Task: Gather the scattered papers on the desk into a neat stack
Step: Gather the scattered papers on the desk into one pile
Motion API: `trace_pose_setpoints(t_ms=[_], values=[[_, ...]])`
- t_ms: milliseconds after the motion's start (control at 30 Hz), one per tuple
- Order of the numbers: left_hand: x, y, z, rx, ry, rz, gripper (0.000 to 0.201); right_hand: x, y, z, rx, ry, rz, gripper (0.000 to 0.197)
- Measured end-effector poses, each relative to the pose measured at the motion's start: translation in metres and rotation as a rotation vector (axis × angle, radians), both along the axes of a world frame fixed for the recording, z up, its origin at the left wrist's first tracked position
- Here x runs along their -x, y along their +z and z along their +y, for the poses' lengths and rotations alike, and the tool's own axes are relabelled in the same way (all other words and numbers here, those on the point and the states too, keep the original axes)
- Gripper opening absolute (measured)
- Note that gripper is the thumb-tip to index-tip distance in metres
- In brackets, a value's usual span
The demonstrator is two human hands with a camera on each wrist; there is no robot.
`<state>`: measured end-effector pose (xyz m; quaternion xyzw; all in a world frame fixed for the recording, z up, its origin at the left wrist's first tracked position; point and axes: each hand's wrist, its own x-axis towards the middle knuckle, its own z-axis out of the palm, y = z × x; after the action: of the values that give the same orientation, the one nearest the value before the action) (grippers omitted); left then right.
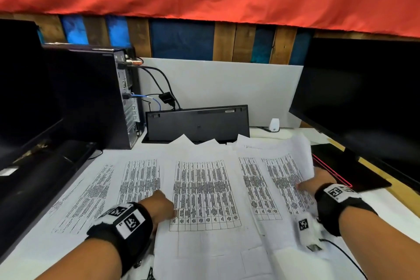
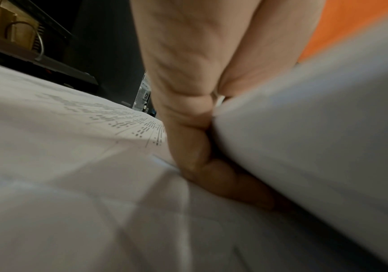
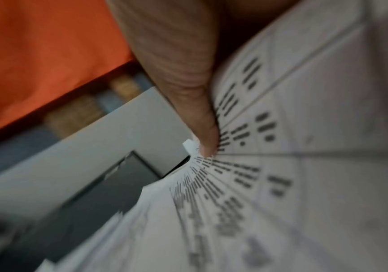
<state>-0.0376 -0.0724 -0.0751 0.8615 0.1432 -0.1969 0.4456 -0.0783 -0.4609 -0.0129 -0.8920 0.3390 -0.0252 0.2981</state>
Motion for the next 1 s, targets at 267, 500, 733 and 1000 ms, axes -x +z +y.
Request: trace_pose_setpoints(t_ms=[267, 500, 733, 1000], values=[[0.008, 0.009, -0.006, 0.001, 0.002, -0.017, 0.064, 0.001, 0.070, 0.003, 0.252, 0.019, -0.295, 0.006], [0.007, 0.005, -0.003, -0.009, 0.014, -0.009, 0.067, 0.021, 0.157, 0.025, 0.464, 0.032, -0.739, 0.016], [0.013, 0.011, -0.001, 0.031, -0.005, 0.025, 0.068, 0.031, 0.199, 0.063, 0.229, 0.079, -1.116, 0.021], [0.018, 0.008, 0.001, 0.466, 0.110, 0.064, 0.117, 0.014, 0.051, 0.114, -0.374, 0.252, -0.317, 0.032]])
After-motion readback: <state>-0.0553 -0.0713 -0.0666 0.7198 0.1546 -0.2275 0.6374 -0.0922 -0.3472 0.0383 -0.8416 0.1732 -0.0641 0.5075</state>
